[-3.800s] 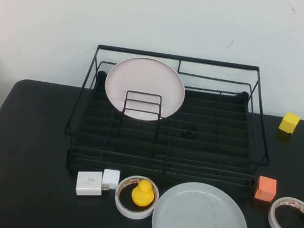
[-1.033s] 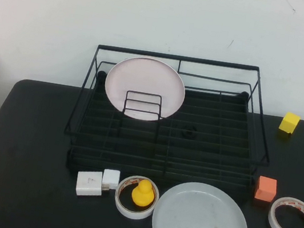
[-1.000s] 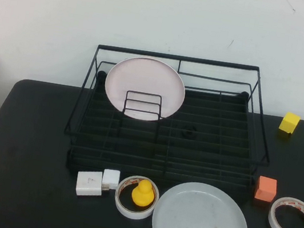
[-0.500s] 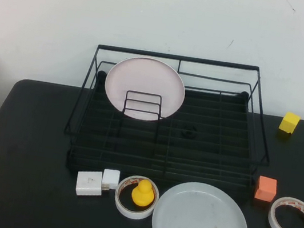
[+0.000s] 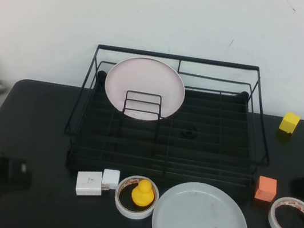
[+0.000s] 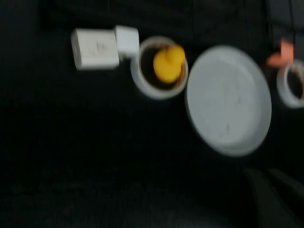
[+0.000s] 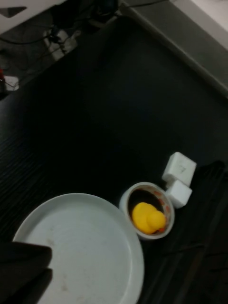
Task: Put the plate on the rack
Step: Pick up the plate from the table
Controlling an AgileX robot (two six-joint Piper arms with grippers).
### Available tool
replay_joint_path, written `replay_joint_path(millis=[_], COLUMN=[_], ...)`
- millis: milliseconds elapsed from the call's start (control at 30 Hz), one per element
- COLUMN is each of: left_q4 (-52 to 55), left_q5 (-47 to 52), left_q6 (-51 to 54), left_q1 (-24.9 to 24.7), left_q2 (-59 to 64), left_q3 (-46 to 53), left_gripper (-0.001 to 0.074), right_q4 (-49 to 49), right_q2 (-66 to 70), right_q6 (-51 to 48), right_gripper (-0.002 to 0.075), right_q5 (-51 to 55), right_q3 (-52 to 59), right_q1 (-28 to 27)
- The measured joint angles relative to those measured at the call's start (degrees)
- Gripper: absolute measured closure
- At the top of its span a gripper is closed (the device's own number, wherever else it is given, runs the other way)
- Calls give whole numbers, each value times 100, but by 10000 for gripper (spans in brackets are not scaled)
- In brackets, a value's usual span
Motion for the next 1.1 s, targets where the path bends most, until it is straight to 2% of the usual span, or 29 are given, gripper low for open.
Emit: replay_joint_path(millis=[167,333,700,800,900,1000,1100], left_q4=[-182,-240,-444,-500,-506,-511,-511], left_q5=[468,515,114,-123,-296,-319,-331], left_q6=[466,625,719,719,719,727,727], left_q1=[0,0,0,0,0,0,0], left_q2=[405,543,553,553,553,553,553], left_q3=[0,-3,354,602,785,924,1083], left_gripper=[737,737,737,737,737,737,737], right_q4=[60,-107,-575,-575,-564,-442,-173], right_q2=[663,1251,2834,3228,3478,3566,3560], right_q6=[-25,398,688,699,709,709,709], right_gripper=[728,728,713,628,471,349,307], right_q5=[-1157,-2280,-3031,-3211,-3331,-3551,-3829], right_q3=[441,658,658,658,658,658,658], right_q1=[796,1423,1496,1499,1499,1499,1499])
